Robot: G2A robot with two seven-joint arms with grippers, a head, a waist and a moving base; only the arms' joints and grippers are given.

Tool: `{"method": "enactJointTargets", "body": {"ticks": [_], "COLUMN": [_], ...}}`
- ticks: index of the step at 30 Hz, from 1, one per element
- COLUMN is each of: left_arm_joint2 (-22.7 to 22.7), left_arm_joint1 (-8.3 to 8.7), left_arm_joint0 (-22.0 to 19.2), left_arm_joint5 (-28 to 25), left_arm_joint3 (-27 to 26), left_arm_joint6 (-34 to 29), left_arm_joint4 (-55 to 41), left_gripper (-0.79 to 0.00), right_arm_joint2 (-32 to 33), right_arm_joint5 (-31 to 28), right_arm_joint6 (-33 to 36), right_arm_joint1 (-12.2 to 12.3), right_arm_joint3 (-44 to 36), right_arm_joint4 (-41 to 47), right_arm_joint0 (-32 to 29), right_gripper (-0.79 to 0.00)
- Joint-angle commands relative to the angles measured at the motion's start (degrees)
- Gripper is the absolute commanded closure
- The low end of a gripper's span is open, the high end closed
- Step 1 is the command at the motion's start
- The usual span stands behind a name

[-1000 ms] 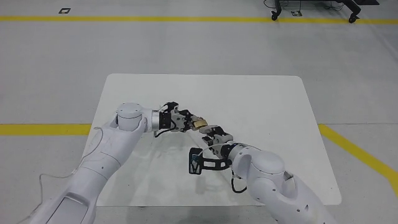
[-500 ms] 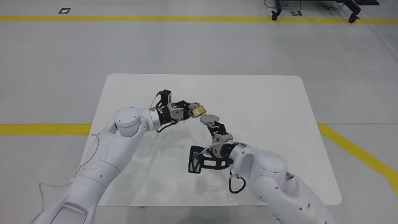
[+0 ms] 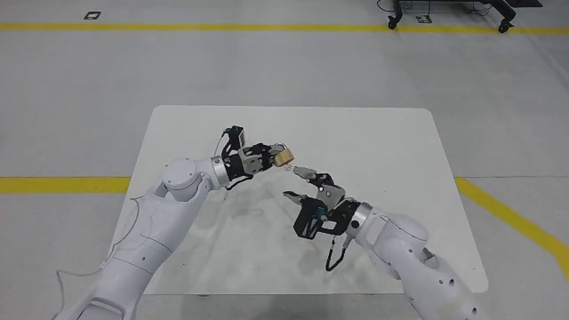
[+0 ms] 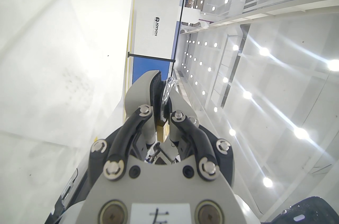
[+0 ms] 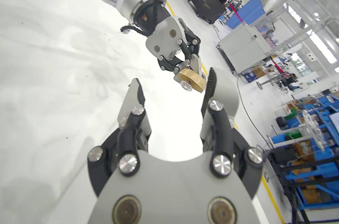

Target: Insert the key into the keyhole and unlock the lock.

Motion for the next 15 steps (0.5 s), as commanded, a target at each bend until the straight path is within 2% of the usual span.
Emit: {"method": "enactJointTargets", "body": {"ticks": [1,10,15], "left_arm_joint2": [-0.09,-0.42,-0.72], "left_arm_joint1": [-0.02,-0.17,-0.25], "left_arm_joint0": [0.05,0.19,0.22], "left_arm_joint5": [-0.04,0.04,0.26], "left_arm_joint3": [-0.07,-0.11,0.00], "left_arm_joint6": [0.09,0.33,0.13], "left_arm_joint4": [0.26,0.78,0.62], "left_gripper": [0.000,0.000,0.000], "right_arm_joint2": [-1.46,-6.16,-7.84], "right_arm_joint5": [2.44,5.92,7.07], "right_arm_joint6": [1.99,6.85,9.84], "right_arm_joint1": [-0.29,-1.60,-2.24], "right_arm_joint3": [0.16,2.61,3.22], "right_arm_joint4": [-1.71,-4.66,-5.85], "right_arm_joint0": [0.26,3.88,5.28], "right_gripper": [-0.302,-0.283,-0.240]}}
